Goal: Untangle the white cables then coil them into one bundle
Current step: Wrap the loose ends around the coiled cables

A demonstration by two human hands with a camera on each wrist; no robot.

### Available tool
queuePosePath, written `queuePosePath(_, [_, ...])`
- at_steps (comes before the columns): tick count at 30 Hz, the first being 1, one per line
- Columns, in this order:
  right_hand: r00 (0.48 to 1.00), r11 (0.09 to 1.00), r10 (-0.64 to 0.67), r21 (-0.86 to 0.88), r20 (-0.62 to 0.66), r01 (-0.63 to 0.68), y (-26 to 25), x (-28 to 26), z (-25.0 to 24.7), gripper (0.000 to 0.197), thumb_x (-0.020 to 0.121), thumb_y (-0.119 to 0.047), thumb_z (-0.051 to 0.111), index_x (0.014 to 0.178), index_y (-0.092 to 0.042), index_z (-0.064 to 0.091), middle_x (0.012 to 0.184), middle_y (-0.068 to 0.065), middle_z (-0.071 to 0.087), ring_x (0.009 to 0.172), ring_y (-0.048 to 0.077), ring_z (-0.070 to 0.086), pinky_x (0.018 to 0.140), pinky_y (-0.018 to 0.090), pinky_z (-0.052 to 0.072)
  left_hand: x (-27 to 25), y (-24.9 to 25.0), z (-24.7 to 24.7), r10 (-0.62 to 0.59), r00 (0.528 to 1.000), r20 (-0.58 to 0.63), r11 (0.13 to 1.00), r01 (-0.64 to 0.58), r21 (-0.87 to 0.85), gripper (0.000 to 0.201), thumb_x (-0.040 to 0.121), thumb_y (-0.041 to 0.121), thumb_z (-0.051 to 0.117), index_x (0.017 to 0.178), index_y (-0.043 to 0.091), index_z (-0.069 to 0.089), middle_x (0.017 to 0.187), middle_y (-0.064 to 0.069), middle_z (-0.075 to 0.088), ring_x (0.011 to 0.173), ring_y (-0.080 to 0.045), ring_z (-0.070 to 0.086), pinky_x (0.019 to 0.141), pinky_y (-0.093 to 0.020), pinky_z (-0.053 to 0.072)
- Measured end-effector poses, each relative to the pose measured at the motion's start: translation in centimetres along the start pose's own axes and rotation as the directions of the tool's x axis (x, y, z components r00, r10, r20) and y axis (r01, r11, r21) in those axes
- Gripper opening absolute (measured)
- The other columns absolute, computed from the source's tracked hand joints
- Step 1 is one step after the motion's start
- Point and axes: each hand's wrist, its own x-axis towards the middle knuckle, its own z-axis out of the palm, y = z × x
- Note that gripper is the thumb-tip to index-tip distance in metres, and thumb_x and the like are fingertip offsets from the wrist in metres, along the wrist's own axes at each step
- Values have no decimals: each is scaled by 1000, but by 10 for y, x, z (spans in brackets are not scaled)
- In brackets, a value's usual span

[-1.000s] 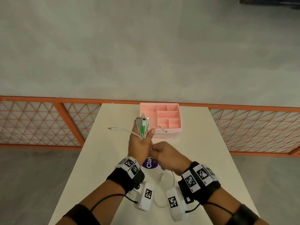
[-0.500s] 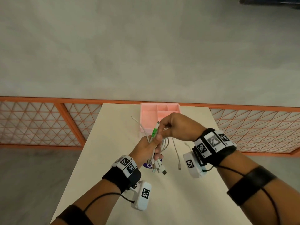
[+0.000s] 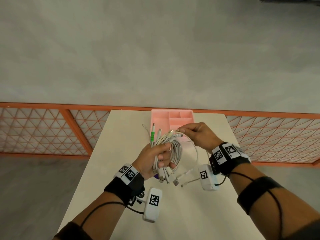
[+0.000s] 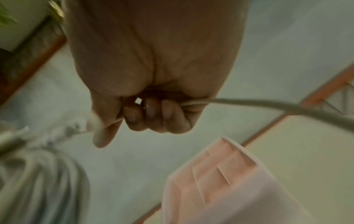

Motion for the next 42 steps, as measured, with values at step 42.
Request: queuePosePath(42, [975, 926, -200, -305, 97, 221, 6, -5, 34, 6, 82, -27, 77, 84, -27, 70, 94, -1, 55, 98, 15, 52, 82, 24, 38, 13, -22, -18, 40, 999, 9, 997, -41, 67, 67, 62, 45, 91, 106, 4, 61, 60, 0, 47, 47, -12, 47, 72, -40, 58])
